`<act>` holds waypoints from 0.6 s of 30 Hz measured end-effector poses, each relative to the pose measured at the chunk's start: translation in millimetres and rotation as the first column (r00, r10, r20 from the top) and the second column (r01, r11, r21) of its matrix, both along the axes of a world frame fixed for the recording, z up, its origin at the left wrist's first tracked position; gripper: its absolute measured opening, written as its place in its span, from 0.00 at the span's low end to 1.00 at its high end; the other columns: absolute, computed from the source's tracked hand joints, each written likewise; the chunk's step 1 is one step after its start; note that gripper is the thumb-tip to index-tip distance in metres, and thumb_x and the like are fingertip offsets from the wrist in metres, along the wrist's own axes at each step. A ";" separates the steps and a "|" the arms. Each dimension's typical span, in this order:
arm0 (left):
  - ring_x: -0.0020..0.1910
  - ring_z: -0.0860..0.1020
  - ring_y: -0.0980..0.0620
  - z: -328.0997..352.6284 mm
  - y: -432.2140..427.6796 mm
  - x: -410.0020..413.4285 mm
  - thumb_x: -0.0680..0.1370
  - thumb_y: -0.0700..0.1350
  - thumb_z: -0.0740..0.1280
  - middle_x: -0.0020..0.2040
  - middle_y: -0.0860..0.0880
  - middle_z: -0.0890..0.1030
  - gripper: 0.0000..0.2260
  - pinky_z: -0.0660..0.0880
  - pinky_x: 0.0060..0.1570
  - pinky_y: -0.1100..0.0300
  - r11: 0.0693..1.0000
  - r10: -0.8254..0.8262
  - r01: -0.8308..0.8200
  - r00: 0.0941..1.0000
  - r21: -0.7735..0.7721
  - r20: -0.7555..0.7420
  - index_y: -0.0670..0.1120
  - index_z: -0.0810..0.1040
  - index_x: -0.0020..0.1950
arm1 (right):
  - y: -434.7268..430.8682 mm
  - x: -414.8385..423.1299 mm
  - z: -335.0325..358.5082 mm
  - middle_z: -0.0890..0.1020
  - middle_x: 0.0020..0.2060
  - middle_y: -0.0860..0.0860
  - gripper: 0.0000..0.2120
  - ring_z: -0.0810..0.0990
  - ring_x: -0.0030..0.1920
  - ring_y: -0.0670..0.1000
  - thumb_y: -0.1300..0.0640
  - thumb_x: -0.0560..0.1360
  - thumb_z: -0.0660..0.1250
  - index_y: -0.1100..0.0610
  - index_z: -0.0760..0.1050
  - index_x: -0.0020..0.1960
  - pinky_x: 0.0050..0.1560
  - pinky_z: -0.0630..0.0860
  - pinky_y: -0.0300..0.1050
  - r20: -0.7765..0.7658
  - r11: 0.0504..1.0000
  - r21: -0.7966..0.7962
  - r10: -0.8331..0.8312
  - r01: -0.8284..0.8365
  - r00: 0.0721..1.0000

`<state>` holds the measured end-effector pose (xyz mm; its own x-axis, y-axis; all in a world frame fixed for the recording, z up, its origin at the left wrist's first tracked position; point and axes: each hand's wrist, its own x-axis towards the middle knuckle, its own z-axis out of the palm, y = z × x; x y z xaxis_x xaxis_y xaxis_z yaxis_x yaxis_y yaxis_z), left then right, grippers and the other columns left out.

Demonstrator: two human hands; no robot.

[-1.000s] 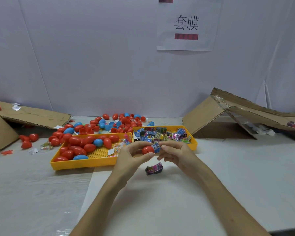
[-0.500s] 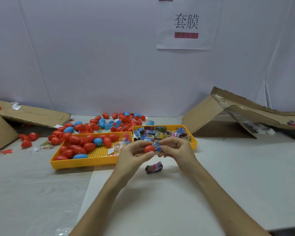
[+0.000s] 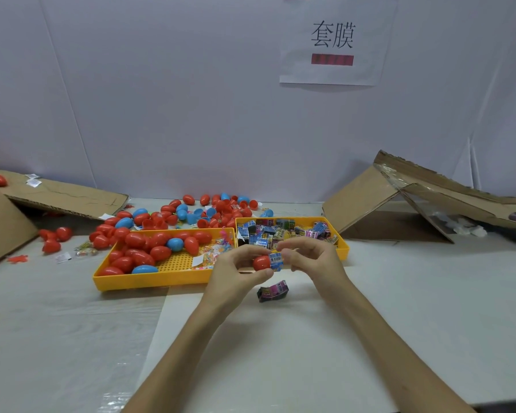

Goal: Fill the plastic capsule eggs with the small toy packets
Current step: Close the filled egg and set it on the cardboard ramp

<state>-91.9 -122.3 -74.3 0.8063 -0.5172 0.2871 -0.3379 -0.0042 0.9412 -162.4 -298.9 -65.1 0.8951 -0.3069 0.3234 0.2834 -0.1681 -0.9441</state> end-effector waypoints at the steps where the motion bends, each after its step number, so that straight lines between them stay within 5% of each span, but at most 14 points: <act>1: 0.48 0.83 0.61 0.5 0.0 -0.3 0.72 0.40 0.79 0.49 0.56 0.84 0.15 0.80 0.45 0.66 1.000 -0.005 0.005 1.000 0.006 0.010 0.58 0.82 0.50 | 0.2 0.2 -0.8 0.87 0.45 0.50 0.05 0.84 0.44 0.49 0.59 0.74 0.75 0.50 0.86 0.47 0.41 0.80 0.40 -0.005 0.999 -0.042 0.000 -0.001 1.000; 6: 0.47 0.83 0.62 1.4 0.6 -0.6 0.72 0.42 0.79 0.48 0.60 0.84 0.20 0.80 0.44 0.67 1.000 -0.003 0.003 1.000 -0.001 0.016 0.61 0.79 0.56 | 2.8 0.7 -2.2 0.86 0.41 0.52 0.06 0.84 0.42 0.49 0.63 0.74 0.75 0.53 0.86 0.45 0.39 0.79 0.40 -0.004 0.996 -0.092 -0.002 0.002 1.000; 18: 0.48 0.82 0.63 1.8 1.6 -1.5 0.72 0.43 0.79 0.50 0.57 0.85 0.15 0.78 0.43 0.69 0.997 -0.009 0.004 0.997 0.071 0.072 0.57 0.82 0.53 | 3.3 -2.0 1.9 0.86 0.42 0.53 0.07 0.82 0.40 0.49 0.63 0.74 0.74 0.52 0.86 0.45 0.39 0.76 0.39 0.016 0.993 -0.109 0.036 -0.034 0.999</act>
<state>-93.4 -120.7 -72.5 0.7814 -0.5434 0.3068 -0.4048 -0.0674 0.9119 -164.4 -295.6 -63.2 0.8986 -0.2376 0.3689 0.3072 -0.2597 -0.9155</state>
